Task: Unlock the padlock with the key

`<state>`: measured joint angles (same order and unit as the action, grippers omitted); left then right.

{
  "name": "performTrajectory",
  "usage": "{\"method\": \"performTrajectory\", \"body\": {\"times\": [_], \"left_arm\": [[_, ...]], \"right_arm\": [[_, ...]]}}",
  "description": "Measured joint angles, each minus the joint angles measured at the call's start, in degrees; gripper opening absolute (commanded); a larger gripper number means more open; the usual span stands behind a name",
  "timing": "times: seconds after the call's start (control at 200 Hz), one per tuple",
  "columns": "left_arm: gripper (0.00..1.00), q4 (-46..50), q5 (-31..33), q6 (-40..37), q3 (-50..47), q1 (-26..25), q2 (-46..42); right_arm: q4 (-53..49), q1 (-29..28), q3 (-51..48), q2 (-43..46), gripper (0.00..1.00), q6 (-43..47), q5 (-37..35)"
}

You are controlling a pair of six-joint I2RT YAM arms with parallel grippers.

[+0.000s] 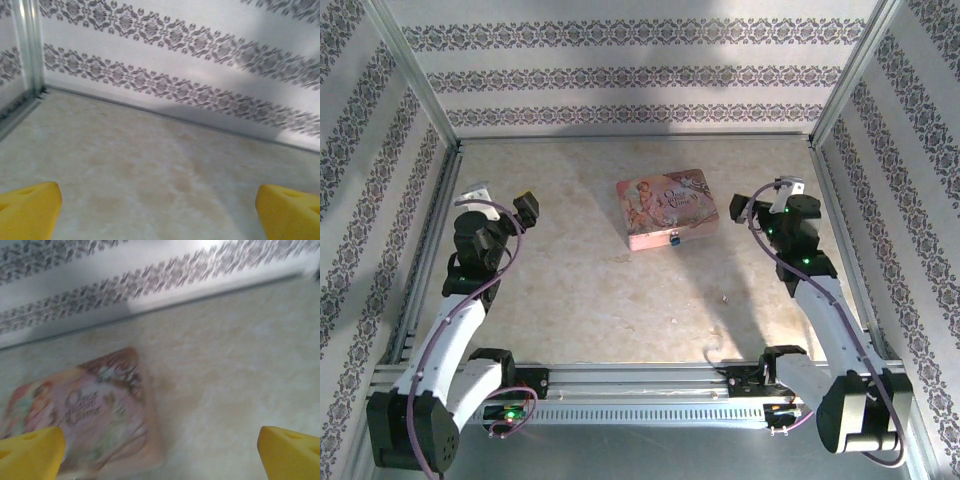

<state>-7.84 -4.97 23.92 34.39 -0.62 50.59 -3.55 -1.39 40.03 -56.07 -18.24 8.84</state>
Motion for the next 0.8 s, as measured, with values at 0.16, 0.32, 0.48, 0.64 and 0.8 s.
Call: {"method": "performTrajectory", "body": {"times": [0.16, 0.32, 0.48, 0.64, 0.8], "left_arm": [[1.00, 13.66, -11.52, 8.37, 0.87, -0.57, -0.81], [1.00, 20.83, -17.35, 14.91, -1.27, -6.54, -4.48], [1.00, 20.04, -18.49, 21.20, -4.07, -17.22, -4.28], [1.00, 14.75, -16.76, 25.18, -3.61, -30.21, 5.90], [1.00, 10.08, -13.27, 26.29, 0.94, -39.69, 16.02]], "right_arm": [[-12.92, -1.14, 0.09, 3.74, 0.98, -5.81, 6.34], [-23.74, -5.44, 0.04, 9.46, 0.98, -8.66, 7.04], [-30.01, -8.31, -1.79, 11.58, 0.98, -9.16, 6.84], [-31.47, -9.77, -4.63, 10.10, 0.98, -10.60, 5.86], [-30.40, -11.28, -4.57, 7.39, 0.98, -11.43, 4.98]]}}
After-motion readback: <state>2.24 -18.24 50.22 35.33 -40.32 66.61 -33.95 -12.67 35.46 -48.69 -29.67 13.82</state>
